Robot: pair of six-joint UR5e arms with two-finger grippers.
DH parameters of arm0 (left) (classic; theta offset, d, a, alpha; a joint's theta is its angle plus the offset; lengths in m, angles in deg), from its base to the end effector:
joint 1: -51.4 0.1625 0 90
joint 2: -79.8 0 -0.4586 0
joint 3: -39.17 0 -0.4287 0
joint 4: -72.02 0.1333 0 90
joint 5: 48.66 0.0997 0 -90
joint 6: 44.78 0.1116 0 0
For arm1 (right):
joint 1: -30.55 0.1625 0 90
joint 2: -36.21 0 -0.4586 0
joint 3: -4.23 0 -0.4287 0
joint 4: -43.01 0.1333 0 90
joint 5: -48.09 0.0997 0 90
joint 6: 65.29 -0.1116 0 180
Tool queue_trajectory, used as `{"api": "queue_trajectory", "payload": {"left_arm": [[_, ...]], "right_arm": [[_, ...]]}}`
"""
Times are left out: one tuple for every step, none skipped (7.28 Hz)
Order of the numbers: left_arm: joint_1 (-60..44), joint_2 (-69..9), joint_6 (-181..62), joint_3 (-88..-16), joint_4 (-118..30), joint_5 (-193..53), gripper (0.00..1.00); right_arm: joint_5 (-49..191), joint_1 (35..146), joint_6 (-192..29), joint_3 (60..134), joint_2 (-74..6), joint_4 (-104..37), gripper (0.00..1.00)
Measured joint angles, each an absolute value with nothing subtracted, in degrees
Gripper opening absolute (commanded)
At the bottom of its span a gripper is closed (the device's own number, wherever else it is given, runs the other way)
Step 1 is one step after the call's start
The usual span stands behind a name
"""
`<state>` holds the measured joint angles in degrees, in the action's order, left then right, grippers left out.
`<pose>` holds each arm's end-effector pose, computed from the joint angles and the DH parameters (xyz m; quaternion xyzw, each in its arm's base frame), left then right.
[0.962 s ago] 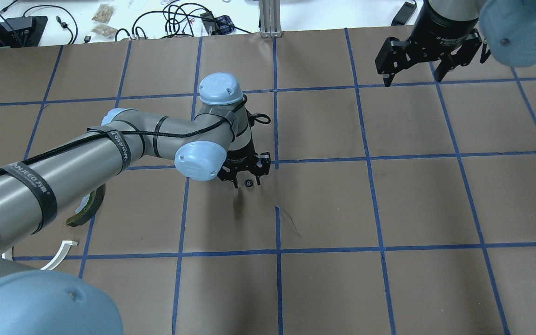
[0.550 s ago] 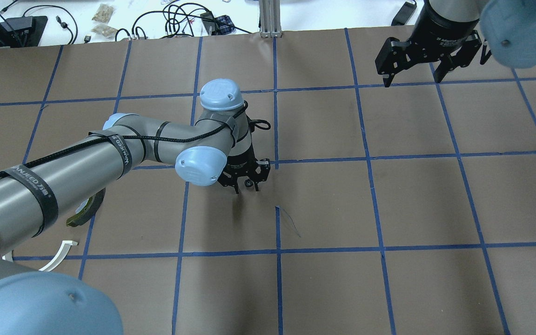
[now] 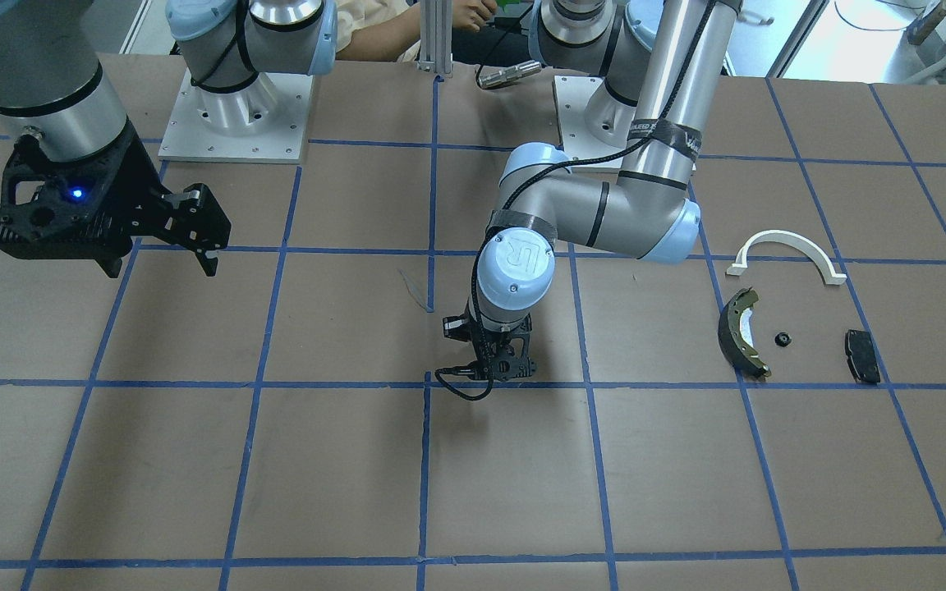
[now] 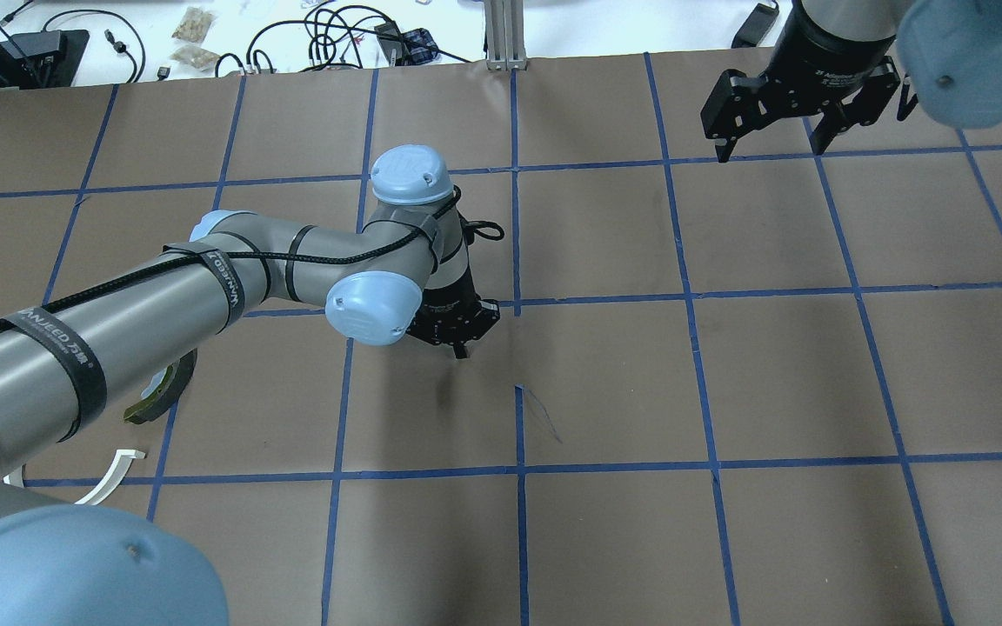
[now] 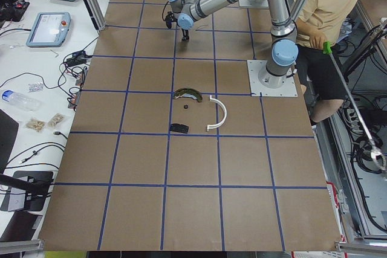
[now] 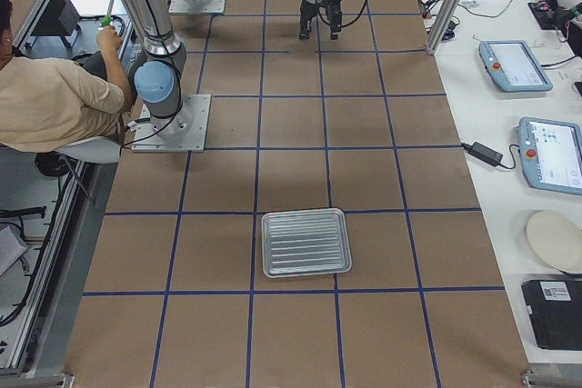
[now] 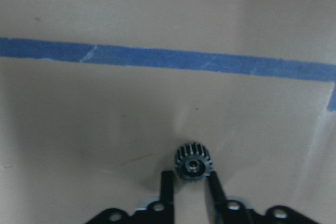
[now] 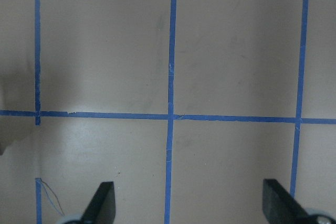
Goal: Place bearing gear from tray to pile
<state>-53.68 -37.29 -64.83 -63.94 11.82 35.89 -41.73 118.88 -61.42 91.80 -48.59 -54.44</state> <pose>-0.2988 -0.5557 0.1668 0.0474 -0.9936 -0.1006 0.0178 0.1167 -0.5819 0.4954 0.0192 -0.9990 0.0409 0.0004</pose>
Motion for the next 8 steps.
{"api": "queue_trajectory", "payload": {"left_arm": [[-53.2,-36.8,-64.3,-63.6,11.8,36.0,0.00],[-52.4,-36.1,-63.4,-63.0,11.5,36.1,0.00],[-51.4,-35.7,-62.7,-62.2,11.1,36.1,0.00],[-50.8,-35.7,-62.4,-61.7,10.9,35.9,0.38],[-50.6,-36.0,-62.3,-61.5,10.8,35.5,0.95],[-50.5,-36.5,-62.5,-61.4,10.8,34.7,0.98],[-50.5,-36.9,-63.0,-61.4,10.9,34.3,0.98],[-50.5,-37.2,-63.2,-61.4,10.9,34.1,0.98]], "right_arm": [[-41.7,118.9,-61.4,91.8,-48.6,-54.5,1.00],[-41.7,118.9,-61.4,91.8,-48.6,-54.5,1.00],[-41.7,118.9,-61.4,91.8,-48.6,-54.5,1.00],[-41.7,118.9,-61.4,91.8,-48.6,-54.5,1.00],[-41.7,118.9,-61.4,91.8,-48.6,-54.5,1.00],[-41.7,118.9,-61.4,91.8,-48.6,-54.5,1.00],[-41.7,118.9,-61.4,91.8,-48.5,-54.5,1.00],[-41.7,118.8,-61.4,91.8,-48.5,-54.5,1.00]]}}
